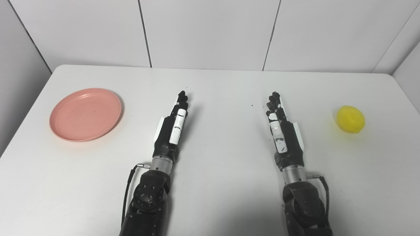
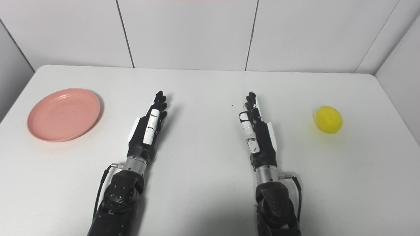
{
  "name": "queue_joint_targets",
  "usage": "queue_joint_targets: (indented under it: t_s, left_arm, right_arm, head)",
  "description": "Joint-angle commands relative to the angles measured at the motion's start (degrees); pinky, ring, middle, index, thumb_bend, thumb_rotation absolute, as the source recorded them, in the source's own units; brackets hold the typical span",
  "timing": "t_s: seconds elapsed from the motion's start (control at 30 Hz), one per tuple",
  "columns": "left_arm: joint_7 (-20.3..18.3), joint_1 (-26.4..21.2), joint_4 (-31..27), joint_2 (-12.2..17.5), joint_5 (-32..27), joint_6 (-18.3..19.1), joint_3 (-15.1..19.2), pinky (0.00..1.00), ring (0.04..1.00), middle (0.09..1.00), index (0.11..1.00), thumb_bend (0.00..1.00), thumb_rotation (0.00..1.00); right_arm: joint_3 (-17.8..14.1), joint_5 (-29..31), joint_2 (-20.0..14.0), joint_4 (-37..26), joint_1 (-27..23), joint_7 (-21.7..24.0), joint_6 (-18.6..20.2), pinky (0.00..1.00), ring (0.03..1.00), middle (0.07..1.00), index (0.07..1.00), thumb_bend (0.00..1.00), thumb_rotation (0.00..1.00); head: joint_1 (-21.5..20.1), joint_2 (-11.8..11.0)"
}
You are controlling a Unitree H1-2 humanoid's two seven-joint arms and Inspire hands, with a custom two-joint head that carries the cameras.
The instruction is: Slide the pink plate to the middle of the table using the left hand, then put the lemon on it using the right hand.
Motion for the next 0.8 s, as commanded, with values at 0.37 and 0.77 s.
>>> queue_joint_targets:
  t_s: [0.37,0.77]
  left_arm:
    - [0.0,-1.2,-0.7,-0.5,0.1,-1.6,-0.2,0.98,1.0,1.0,1.0,0.58,1.0]
    - [-0.2,-1.2,-0.3,-0.4,-0.2,-2.0,-0.1,0.98,1.0,1.0,1.0,0.58,1.0]
  right_arm:
    - [1.0,-0.1,-0.3,0.6,-0.7,0.6,-3.6,1.0,1.0,1.0,1.0,0.79,0.94]
    - [1.4,0.0,-0.7,0.5,-0.7,0.8,-3.2,1.0,1.0,1.0,1.0,0.8,0.94]
  head:
    - [-0.1,-0.3]
    - [0.9,-0.9]
